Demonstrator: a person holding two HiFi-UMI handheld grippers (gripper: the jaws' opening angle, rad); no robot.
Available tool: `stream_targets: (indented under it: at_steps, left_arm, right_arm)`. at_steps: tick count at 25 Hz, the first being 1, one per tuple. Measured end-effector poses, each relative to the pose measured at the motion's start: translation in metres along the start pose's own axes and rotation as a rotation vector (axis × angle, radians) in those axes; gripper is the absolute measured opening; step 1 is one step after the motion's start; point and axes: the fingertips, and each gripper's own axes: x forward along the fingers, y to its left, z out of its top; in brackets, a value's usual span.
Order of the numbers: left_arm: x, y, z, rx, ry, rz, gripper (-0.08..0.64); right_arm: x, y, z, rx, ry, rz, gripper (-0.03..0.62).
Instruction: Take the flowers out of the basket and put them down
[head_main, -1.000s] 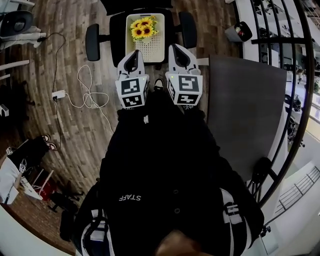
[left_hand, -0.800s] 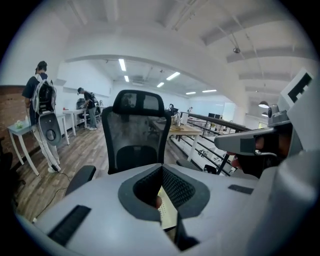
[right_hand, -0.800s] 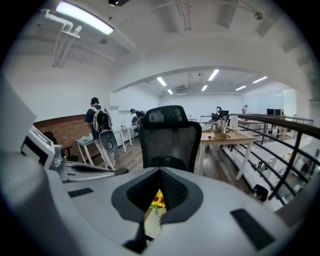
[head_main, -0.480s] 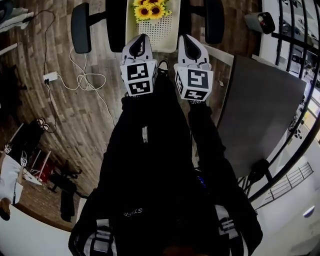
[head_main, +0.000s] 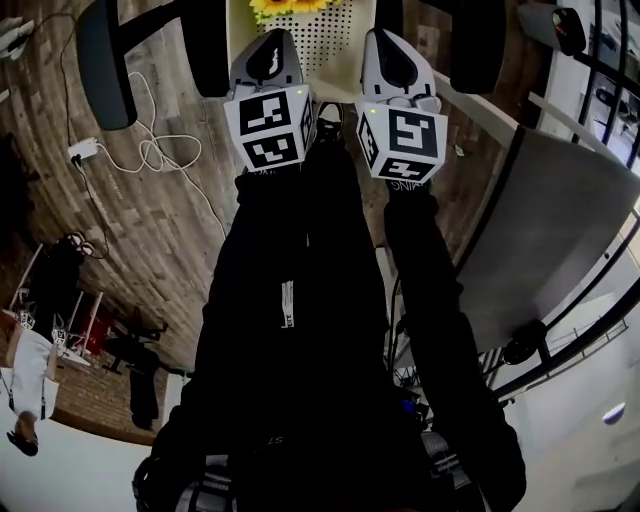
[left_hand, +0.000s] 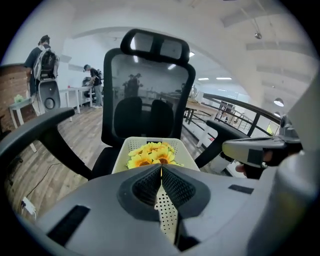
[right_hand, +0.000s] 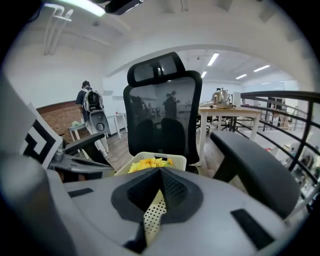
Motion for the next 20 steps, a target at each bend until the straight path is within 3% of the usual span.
stream_targets:
  at_steps: [6,13,20]
  left_arm:
    - [0.038,-0.001,-0.036,0.01,0.077,-0.037,0.0]
    - [0.068,0.005,-0.066,-0.04,0.179,-0.013,0.006]
    - [0.089,0.005,-0.084,-0.077,0.225,-0.024,0.125]
  right_arm:
    - [0.029,-0.009,-0.027,0.027,0.015,-0.007,0.012]
    - [0.041,-0.012,-0.041,0.039,0.038,0.004,0.012]
    - [0.058,-0.018,-0.042,0.041,0.049,0.002,0.012]
